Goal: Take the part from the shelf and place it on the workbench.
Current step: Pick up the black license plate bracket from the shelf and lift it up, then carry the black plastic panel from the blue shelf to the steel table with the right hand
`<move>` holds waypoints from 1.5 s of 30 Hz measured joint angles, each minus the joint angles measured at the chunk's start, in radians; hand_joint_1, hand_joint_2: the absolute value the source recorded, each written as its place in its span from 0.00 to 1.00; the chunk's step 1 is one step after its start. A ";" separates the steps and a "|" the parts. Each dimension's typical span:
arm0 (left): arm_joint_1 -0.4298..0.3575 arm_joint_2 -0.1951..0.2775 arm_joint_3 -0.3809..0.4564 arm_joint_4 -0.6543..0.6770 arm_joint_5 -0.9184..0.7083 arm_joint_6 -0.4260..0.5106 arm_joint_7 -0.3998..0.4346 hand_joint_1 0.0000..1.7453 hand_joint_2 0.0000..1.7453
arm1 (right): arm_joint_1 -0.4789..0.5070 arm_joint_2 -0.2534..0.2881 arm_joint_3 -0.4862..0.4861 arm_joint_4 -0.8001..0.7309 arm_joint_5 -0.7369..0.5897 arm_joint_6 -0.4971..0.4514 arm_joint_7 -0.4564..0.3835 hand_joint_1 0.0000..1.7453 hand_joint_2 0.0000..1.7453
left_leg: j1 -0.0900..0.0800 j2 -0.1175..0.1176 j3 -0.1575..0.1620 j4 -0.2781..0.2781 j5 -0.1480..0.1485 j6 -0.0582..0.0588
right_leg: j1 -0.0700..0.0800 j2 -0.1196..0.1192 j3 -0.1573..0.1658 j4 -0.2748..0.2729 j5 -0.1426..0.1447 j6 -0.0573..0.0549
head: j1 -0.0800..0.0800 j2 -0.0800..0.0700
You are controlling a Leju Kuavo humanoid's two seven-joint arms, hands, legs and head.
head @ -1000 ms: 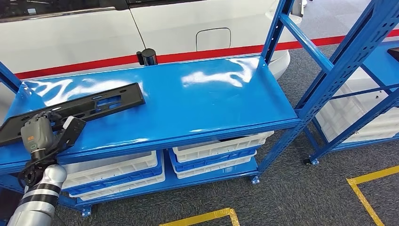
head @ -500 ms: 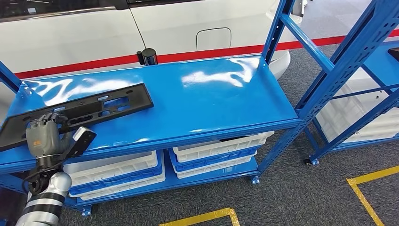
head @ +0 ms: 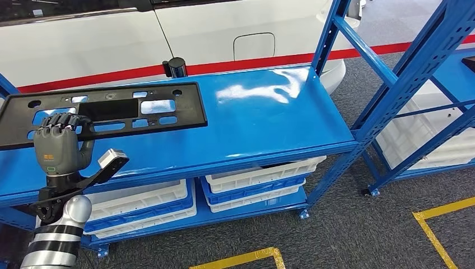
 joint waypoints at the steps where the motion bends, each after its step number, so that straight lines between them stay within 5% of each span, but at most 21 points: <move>1: -0.001 -0.003 -0.008 -0.021 -0.004 0.000 -0.002 1.00 1.00 | 0.000 0.000 -0.002 0.000 0.000 0.000 0.000 0.00 1.00 | 0.000 0.000 0.000 0.000 0.000 0.000 | 0.000 0.000 0.000 0.000 0.000 0.000 | 0.000 0.000; 12: -0.009 -0.016 -0.086 -0.162 -0.023 0.001 -0.006 1.00 1.00 | -0.001 0.000 -0.017 0.000 0.006 -0.001 0.000 0.00 1.00 | -0.002 0.000 -0.001 0.001 -0.001 0.001 | -0.001 0.000 0.001 -0.003 0.001 0.002 | 0.000 0.000; 16: -0.006 -0.029 -0.093 -0.202 -0.054 0.003 -0.021 1.00 1.00 | -0.003 0.001 -0.024 0.000 0.012 -0.001 -0.001 0.00 1.00 | 0.002 -0.003 0.005 -0.018 0.017 0.021 | -0.008 0.006 -0.003 0.000 -0.001 0.017 | 0.000 0.000; 18: -0.006 -0.038 -0.098 -0.214 -0.075 0.004 -0.023 1.00 1.00 | -0.006 -0.001 -0.027 0.000 0.013 -0.001 -0.003 0.00 1.00 | 0.009 -0.002 0.006 -0.032 0.028 0.027 | -0.009 0.026 -0.040 0.077 -0.047 0.012 | 0.002 0.000; 20: -0.002 -0.045 -0.099 -0.218 -0.098 0.004 -0.026 1.00 1.00 | -0.006 -0.002 -0.030 0.000 0.014 -0.001 -0.003 0.00 1.00 | 0.010 -0.003 -0.002 -0.032 0.034 0.027 | -0.011 0.037 -0.103 0.214 -0.102 0.010 | 0.003 0.000; 22: 0.005 -0.051 -0.099 -0.219 -0.117 0.004 -0.031 1.00 1.00 | -0.006 -0.004 -0.034 0.000 0.014 -0.001 -0.004 0.00 1.00 | 0.012 -0.005 -0.009 -0.032 0.039 0.021 | -0.017 0.039 -0.135 0.281 -0.112 0.024 | 0.003 0.000; 23: 0.008 -0.054 -0.099 -0.220 -0.125 0.004 -0.033 1.00 1.00 | -0.006 -0.006 -0.036 0.000 0.015 -0.001 -0.004 0.00 1.00 | 0.016 -0.007 -0.012 -0.031 0.041 0.017 | -0.022 0.039 -0.122 0.254 -0.092 0.037 | 0.003 0.000; 25: 0.009 -0.059 -0.099 -0.224 -0.140 0.004 -0.037 1.00 1.00 | -0.007 -0.008 -0.041 0.000 0.016 -0.001 -0.005 0.00 1.00 | 0.023 -0.012 -0.018 -0.025 0.044 0.005 | -0.033 0.041 -0.052 0.114 -0.037 0.064 | 0.004 0.000; 26: 0.009 -0.060 -0.099 -0.227 -0.145 0.004 -0.038 1.00 1.00 | -0.007 -0.008 -0.043 0.000 0.017 -0.001 -0.006 0.00 1.00 | 0.025 -0.015 -0.023 -0.022 0.046 -0.004 | -0.033 0.048 -0.022 0.057 -0.015 0.067 | 0.004 0.000; 28: 0.008 -0.064 -0.100 -0.232 -0.153 0.004 -0.039 1.00 1.00 | -0.007 -0.006 -0.047 0.001 0.017 -0.001 -0.008 0.00 1.00 | 0.023 -0.021 -0.035 -0.015 0.053 -0.021 | -0.031 0.059 -0.006 0.018 -0.004 0.055 | 0.004 0.000; 31: 0.008 -0.066 -0.100 -0.234 -0.158 0.005 -0.038 1.00 1.00 | -0.008 -0.007 -0.053 0.001 0.017 -0.001 -0.010 0.00 1.00 | 0.028 -0.026 -0.049 -0.005 0.056 -0.040 | -0.030 0.058 -0.024 0.026 0.007 0.025 | 0.002 0.000; 33: 0.008 -0.066 -0.101 -0.235 -0.162 0.005 -0.037 1.00 1.00 | -0.009 -0.007 -0.055 0.001 0.016 -0.001 -0.011 0.00 1.00 | 0.030 -0.015 -0.077 0.060 -0.003 -0.044 | -0.030 0.052 -0.039 0.025 0.020 0.001 | 0.000 0.000; 35: 0.008 -0.066 -0.102 -0.235 -0.166 0.005 -0.037 1.00 1.00 | -0.010 -0.007 -0.057 0.001 0.016 -0.001 -0.012 0.00 1.00 | 0.030 -0.007 -0.121 0.193 -0.091 -0.045 | -0.022 0.046 -0.057 0.026 0.033 -0.018 | -0.002 0.000; 37: 0.011 -0.066 -0.102 -0.235 -0.168 0.005 -0.037 1.00 1.00 | -0.010 -0.007 -0.058 0.001 0.016 -0.001 -0.012 0.00 1.00 | 0.029 -0.006 -0.135 0.282 -0.128 -0.043 | -0.014 0.040 -0.076 0.027 0.045 -0.027 | -0.002 0.000; 39: 0.012 -0.066 -0.102 -0.235 -0.169 0.005 -0.038 1.00 1.00 | -0.010 -0.007 -0.058 0.001 0.016 -0.001 -0.012 0.00 1.00 | 0.029 -0.005 -0.076 0.230 -0.095 -0.036 | -0.009 0.037 -0.091 0.027 0.058 -0.027 | -0.002 0.000; 42: 0.010 -0.067 -0.104 -0.237 -0.174 0.005 -0.038 1.00 1.00 | -0.011 -0.008 -0.059 0.001 0.016 -0.001 -0.012 0.00 1.00 | 0.022 -0.002 0.056 0.038 -0.059 -0.025 | -0.006 0.035 -0.103 0.027 0.076 -0.014 | -0.002 0.000; 45: 0.009 -0.069 -0.105 -0.243 -0.178 0.005 -0.043 1.00 1.00 | -0.011 -0.008 -0.064 0.001 0.016 -0.001 -0.013 0.00 1.00 | 0.007 -0.002 0.066 0.002 -0.054 -0.011 | -0.007 0.034 -0.107 0.023 0.097 0.008 | -0.002 0.000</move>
